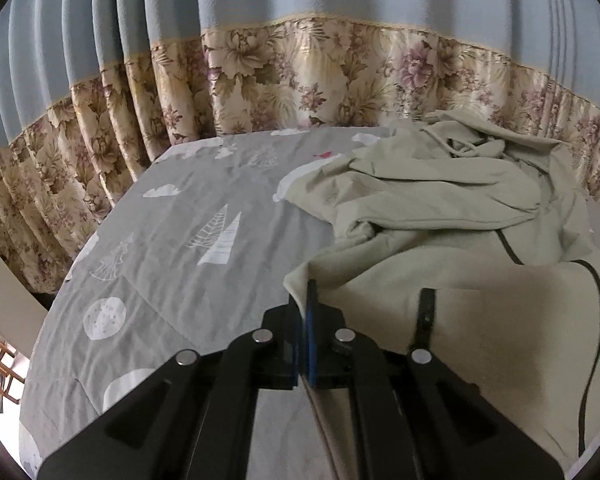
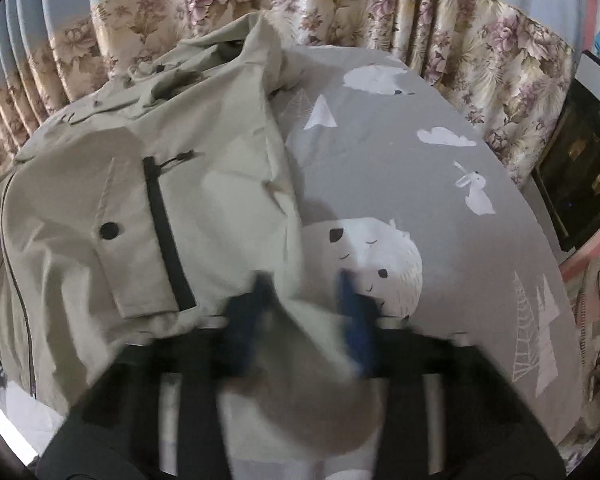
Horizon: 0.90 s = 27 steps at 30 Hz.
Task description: Fold large clothes
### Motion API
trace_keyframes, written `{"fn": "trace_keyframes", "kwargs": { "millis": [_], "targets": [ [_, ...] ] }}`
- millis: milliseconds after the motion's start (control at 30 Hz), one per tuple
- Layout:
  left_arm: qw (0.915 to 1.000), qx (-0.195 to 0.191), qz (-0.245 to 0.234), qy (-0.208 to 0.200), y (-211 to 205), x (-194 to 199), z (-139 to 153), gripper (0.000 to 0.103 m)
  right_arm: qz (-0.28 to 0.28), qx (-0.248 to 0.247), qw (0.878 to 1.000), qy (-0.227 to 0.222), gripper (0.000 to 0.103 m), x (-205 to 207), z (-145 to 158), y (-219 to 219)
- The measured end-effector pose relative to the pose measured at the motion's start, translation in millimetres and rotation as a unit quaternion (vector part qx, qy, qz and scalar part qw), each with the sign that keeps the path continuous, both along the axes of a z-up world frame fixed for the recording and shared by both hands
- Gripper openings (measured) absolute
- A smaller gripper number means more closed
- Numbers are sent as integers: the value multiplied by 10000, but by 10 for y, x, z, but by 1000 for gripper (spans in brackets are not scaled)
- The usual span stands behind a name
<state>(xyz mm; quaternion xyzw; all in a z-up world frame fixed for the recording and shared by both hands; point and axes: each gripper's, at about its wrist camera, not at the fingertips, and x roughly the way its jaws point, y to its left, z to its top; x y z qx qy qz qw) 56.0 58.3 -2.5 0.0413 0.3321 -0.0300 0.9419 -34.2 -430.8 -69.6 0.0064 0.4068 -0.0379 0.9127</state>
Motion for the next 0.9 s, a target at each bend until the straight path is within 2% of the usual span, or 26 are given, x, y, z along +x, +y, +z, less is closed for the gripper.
{"fn": "trace_keyframes", "kwargs": {
  "millis": [33, 67, 300, 400, 467, 500, 567, 600, 700, 767, 833, 867, 900],
  "targets": [
    [10000, -28, -37, -20, -1, -40, 26, 3, 79, -18, 9999, -79, 9, -49, 41, 23],
    [10000, -55, -57, -36, -4, -65, 57, 4, 133, 73, 9998, -148, 8, -92, 84, 55],
    [9993, -123, -160, -327, 20, -262, 365, 4, 331, 616, 9933, -925, 6, -671, 746, 56],
    [9989, -145, -241, -369, 2, -302, 476, 4, 358, 682, 9921, -991, 6, -850, 946, 54],
    [9988, -23, -121, -465, 7, -330, 512, 5, 314, 435, 9950, -842, 10, -909, 967, 83],
    [9985, 61, -6, -540, 26, -350, 524, 5, 191, 253, 9959, -843, 17, -931, 963, 83],
    [9976, 89, 207, -656, 133, -403, 555, 5, -167, -52, 9965, -818, 43, -969, 948, 9],
    [9976, 54, 247, -645, 184, -419, 563, 5, -286, -16, 9954, -912, 60, -1001, 955, -61],
    [9975, 206, 243, -626, 245, -449, 581, 5, -270, 207, 9936, -1078, 61, -982, 1009, -140],
    [9980, 175, 189, -570, 237, -421, 595, 5, -134, 226, 9927, -1180, 61, -874, 1055, -103],
    [9985, 129, 115, -528, 181, -357, 623, 7, 67, 249, 9923, -1211, 66, -682, 1090, -6],
    [9986, 104, 75, -513, 144, -313, 640, 24, 144, 229, 9921, -1228, 67, -601, 1101, 43],
    [9986, 46, 34, -521, 98, -264, 665, 57, 262, 197, 9919, -1228, 69, -478, 1121, 110]
  ]
}}
